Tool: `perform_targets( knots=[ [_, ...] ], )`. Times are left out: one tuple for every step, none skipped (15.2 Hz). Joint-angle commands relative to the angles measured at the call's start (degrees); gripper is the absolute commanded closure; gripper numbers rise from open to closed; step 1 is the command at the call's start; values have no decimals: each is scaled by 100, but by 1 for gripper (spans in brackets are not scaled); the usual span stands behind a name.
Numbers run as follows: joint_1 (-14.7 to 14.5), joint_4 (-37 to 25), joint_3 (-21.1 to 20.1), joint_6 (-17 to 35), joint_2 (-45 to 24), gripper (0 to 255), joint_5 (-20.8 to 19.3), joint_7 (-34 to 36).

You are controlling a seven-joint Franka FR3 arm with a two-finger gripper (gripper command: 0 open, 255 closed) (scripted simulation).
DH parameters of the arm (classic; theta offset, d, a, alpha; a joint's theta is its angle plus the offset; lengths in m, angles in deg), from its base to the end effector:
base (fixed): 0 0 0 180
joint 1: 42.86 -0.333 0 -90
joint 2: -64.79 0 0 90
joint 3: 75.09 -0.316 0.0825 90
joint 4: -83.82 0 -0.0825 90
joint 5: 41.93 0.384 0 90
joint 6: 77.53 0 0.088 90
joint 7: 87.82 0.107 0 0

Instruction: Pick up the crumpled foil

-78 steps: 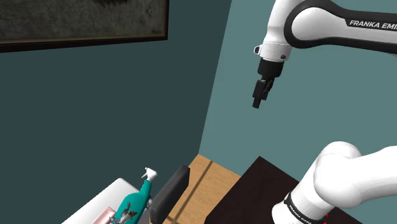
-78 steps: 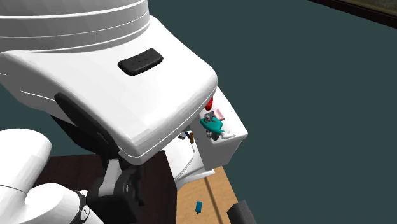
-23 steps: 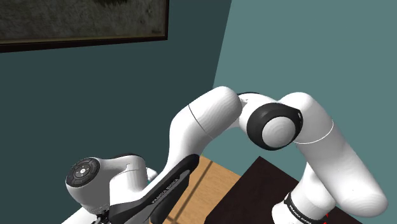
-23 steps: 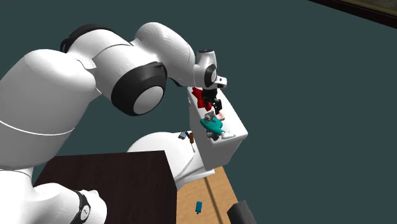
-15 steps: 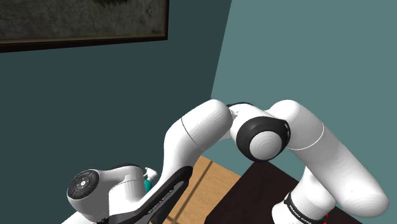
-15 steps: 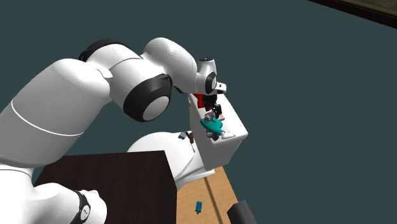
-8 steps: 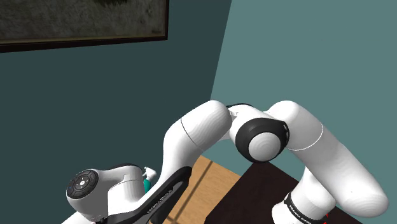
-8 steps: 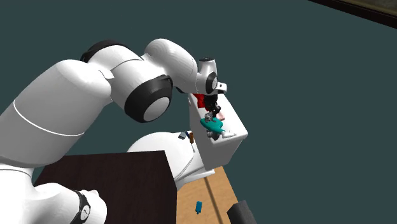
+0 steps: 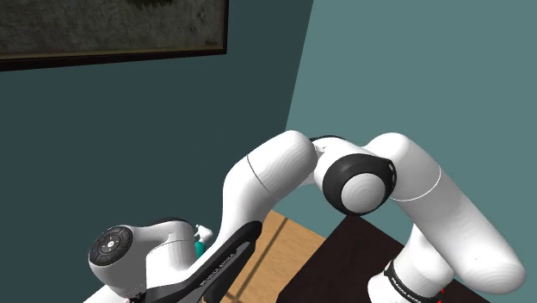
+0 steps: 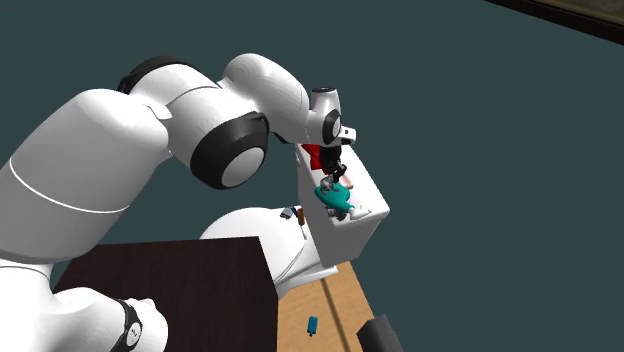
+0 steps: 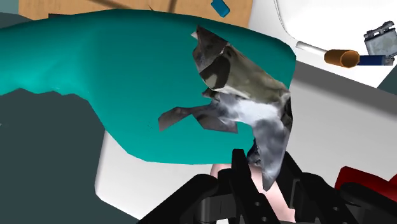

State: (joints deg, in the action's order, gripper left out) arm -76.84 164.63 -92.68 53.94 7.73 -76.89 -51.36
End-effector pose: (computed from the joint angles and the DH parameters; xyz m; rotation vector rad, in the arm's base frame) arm 0.4835 0.5251 0.1125 2.8616 0.8193 0.1420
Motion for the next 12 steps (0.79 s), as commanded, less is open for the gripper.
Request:
perform_targets(
  knots=[
    [34, 59, -33, -64, 124, 255, 30, -34],
    [47, 89, -50, -96, 185, 255, 45, -45],
    [59, 117, -67, -129, 245, 255, 60, -57],
    [71, 143, -84, -162, 305, 255, 76, -69],
    [83, 169, -101, -196, 364, 255, 92, -82],
    [95, 192, -118, -231, 422, 255, 108, -95],
    [107, 214, -135, -266, 479, 255, 125, -109],
    [119, 235, -152, -302, 535, 255, 142, -122],
    [130, 254, -169, -338, 591, 255, 159, -136],
    [142, 272, -186, -376, 646, 255, 177, -151],
    [153, 288, -202, -413, 701, 255, 195, -166],
    [154, 292, -205, -419, 710, 255, 198, -168]
  ],
)
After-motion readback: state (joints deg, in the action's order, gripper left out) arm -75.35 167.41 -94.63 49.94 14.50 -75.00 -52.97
